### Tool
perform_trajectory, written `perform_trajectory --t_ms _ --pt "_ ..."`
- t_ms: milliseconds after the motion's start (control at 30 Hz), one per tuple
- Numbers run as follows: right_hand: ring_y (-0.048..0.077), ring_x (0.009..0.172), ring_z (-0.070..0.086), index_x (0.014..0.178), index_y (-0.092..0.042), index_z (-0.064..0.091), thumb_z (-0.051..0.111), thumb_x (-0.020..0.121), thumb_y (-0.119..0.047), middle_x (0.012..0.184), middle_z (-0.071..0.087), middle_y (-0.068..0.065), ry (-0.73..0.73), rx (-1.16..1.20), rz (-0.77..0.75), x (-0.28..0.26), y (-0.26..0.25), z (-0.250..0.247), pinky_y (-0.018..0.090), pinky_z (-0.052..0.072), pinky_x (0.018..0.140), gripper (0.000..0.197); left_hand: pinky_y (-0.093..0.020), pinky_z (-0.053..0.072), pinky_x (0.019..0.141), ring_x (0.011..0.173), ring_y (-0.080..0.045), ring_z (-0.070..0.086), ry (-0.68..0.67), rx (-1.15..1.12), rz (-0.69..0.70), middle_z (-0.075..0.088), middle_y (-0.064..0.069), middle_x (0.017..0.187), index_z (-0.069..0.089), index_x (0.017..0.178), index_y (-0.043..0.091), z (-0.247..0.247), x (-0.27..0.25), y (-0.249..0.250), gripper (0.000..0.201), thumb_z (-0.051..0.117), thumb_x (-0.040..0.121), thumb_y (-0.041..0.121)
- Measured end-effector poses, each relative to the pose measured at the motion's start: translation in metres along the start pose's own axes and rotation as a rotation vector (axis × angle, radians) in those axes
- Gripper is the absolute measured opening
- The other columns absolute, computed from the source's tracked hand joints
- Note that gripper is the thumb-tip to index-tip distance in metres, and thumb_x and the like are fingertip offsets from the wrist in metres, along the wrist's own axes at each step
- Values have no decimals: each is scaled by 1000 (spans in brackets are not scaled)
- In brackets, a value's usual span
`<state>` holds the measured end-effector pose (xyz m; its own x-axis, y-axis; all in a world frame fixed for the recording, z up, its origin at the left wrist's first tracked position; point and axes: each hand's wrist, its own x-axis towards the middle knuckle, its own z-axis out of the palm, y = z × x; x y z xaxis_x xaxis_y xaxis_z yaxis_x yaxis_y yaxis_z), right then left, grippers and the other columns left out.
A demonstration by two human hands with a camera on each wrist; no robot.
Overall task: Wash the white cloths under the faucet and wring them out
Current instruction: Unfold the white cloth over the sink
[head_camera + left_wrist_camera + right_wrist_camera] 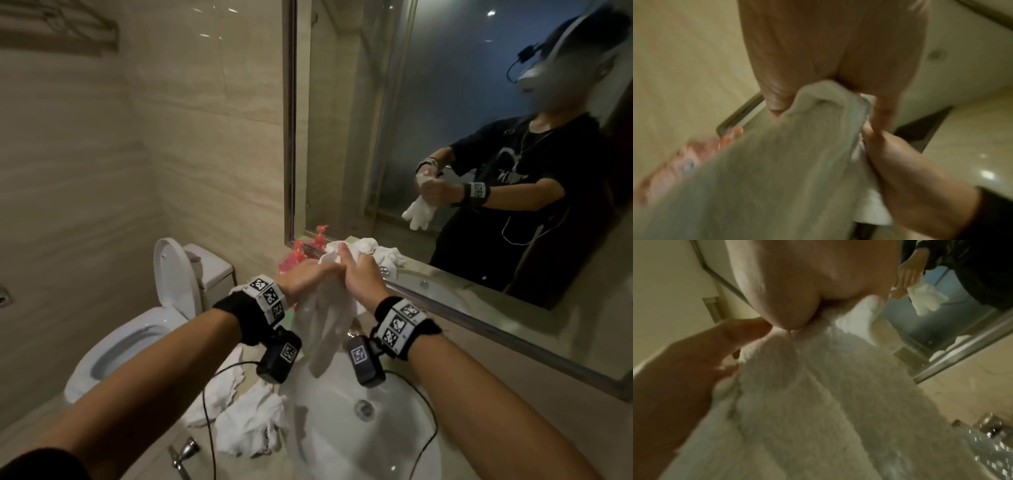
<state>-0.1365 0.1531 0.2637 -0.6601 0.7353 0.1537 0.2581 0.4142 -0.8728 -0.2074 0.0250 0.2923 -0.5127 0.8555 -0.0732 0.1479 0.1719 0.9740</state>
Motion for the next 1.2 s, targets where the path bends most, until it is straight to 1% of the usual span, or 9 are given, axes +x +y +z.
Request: perform_trajectory --t_ms 133,233,367,500,633,733,867,1100,1200 --pt "5 73 67 85 -30 62 65 78 -72 75 69 -13 -266 -129 -254 2 2 -20 16 45 56 42 -21 43 85 106 -26 59 -94 835 -24 61 -13 124 53 133 5 -31 -2 -5 59 77 81 23" --pt "10 77 62 83 -32 58 82 73 -58 82 64 -14 -470 -600 -424 9 9 -40 23 45 64 37 -26 44 83 106 -30 61 -84 1067 -59 64 -17 119 53 131 4 -60 -4 -13 53 69 89 31" --pt "16 66 64 87 -15 70 77 87 -44 76 69 -2 -493 -389 -176 13 33 -54 28 49 57 30 -39 55 89 97 -27 68 -48 709 -54 72 -8 105 67 111 17 -82 -4 -22 42 64 88 52" --pt "22 93 74 114 -13 69 68 95 -31 101 77 3 -254 227 93 2 37 -31 39 60 84 26 -34 61 70 77 -20 73 87 203 -58 74 -5 93 69 93 21 -62 2 -23 41 62 81 60" --pt "17 77 75 98 -22 69 66 91 -52 84 77 -1 -120 427 53 -24 10 25 27 56 58 31 -26 52 59 64 -20 65 232 -2 -139 69 -13 85 68 94 3 -30 23 -18 66 47 92 65" --pt "12 67 73 90 -16 71 58 93 -60 72 74 -2 1 387 55 -21 -7 43 22 53 53 45 -47 56 85 85 -28 67 240 -87 -136 69 -22 99 66 112 2 -11 32 -14 61 40 96 55" --pt "17 77 71 87 -13 71 51 98 -56 80 74 2 119 296 69 -2 -15 33 30 55 66 49 -41 56 74 87 -31 66 109 -202 -104 67 -22 100 63 112 -1 -7 34 -7 58 39 99 50" --pt "-2 58 65 87 -17 68 50 99 -59 67 69 -7 139 207 -23 -10 -10 50 9 40 44 47 -47 52 99 107 -30 66 295 -77 -80 68 -15 115 63 121 4 -10 30 -16 50 40 102 44" --pt "4 56 63 73 -17 64 48 99 -60 61 65 -7 128 121 9 -1 -5 36 17 40 43 53 -58 50 97 108 -42 64 107 -202 -71 66 -26 115 59 121 5 -8 20 -16 41 48 97 37"
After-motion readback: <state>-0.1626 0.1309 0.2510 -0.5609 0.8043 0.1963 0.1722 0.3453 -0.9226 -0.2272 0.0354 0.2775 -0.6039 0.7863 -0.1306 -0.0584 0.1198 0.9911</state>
